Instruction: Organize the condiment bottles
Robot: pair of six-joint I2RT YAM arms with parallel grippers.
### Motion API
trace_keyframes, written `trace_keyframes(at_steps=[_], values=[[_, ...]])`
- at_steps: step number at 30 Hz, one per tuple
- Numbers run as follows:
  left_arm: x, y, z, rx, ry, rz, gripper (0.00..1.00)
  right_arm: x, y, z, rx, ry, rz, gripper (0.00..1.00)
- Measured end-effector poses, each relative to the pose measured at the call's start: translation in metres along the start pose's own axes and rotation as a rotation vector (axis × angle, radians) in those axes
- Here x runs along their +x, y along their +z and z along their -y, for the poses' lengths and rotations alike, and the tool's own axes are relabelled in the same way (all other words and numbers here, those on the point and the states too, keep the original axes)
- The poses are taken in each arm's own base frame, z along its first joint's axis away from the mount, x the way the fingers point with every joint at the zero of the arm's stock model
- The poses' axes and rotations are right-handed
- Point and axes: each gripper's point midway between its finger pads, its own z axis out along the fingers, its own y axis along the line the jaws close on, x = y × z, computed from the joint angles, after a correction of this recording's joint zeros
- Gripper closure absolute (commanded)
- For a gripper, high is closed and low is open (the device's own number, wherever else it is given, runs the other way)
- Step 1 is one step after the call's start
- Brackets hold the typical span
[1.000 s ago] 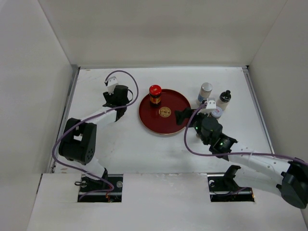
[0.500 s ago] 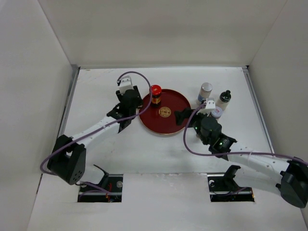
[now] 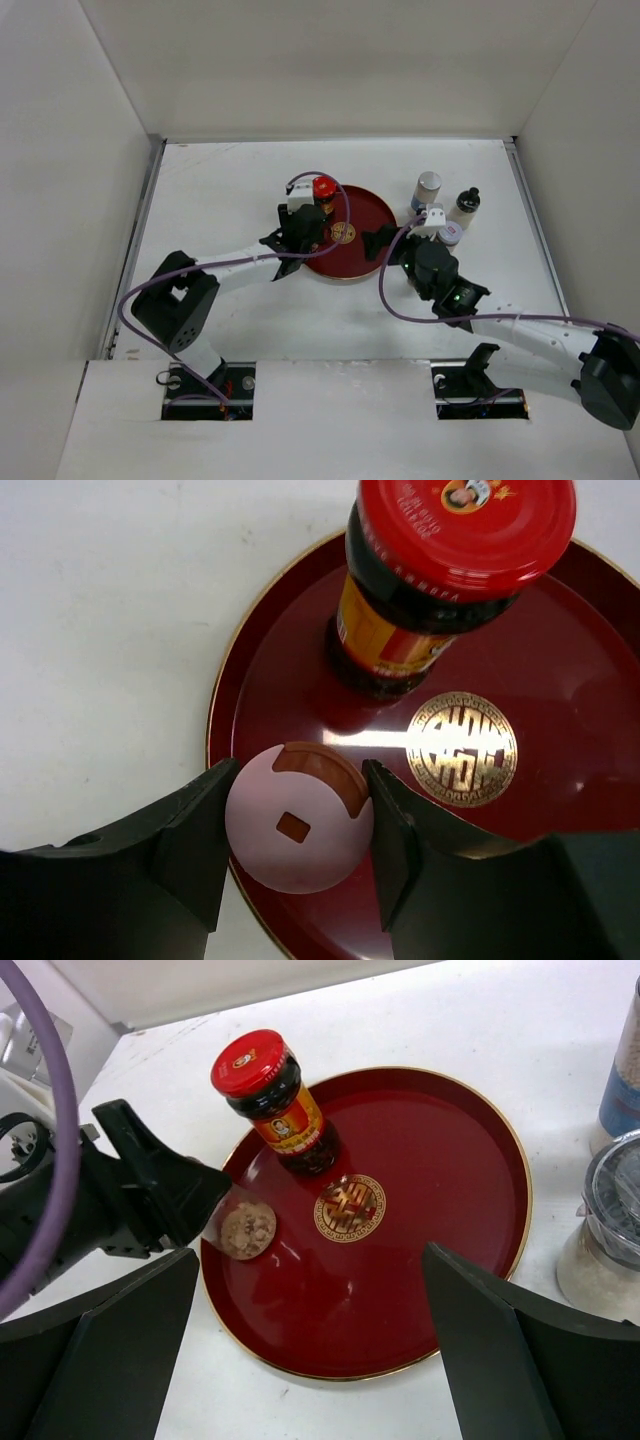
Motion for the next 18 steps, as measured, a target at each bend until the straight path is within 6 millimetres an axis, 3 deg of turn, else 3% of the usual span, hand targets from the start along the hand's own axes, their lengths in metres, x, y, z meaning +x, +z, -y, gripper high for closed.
trace_keyframes(at_steps=[2,4,5,8,10,12,16,18], values=[[-0.001,0.002,0.005,0.001,0.008,0.012,0.51,0.002,0.001,0.002,0.007,-0.003,-0.004,0.01],[-0.001,0.003,0.008,0.009,0.008,0.016,0.37,0.004,0.003,0.004,0.013,-0.01,-0.012,0.08],[0.0,0.003,0.009,0.01,0.01,0.016,0.31,0.005,0.003,0.004,0.016,-0.014,-0.016,0.15],[0.002,0.002,0.013,0.02,0.013,0.015,0.15,0.006,0.002,0.006,0.027,-0.035,-0.031,0.56],[0.0,0.001,0.016,0.029,0.009,0.025,0.09,0.001,0.0,0.009,0.048,-0.039,-0.027,0.66],[-0.004,-0.002,0.019,0.044,0.0,0.039,0.03,-0.005,-0.004,0.015,0.082,-0.039,-0.016,0.64],[-0.018,-0.019,0.014,0.084,-0.045,0.099,0.0,-0.026,-0.009,0.036,0.191,-0.053,0.013,0.2],[-0.03,-0.031,0.012,0.115,-0.082,0.146,0.0,-0.041,-0.007,0.056,0.274,-0.064,0.031,0.06]])
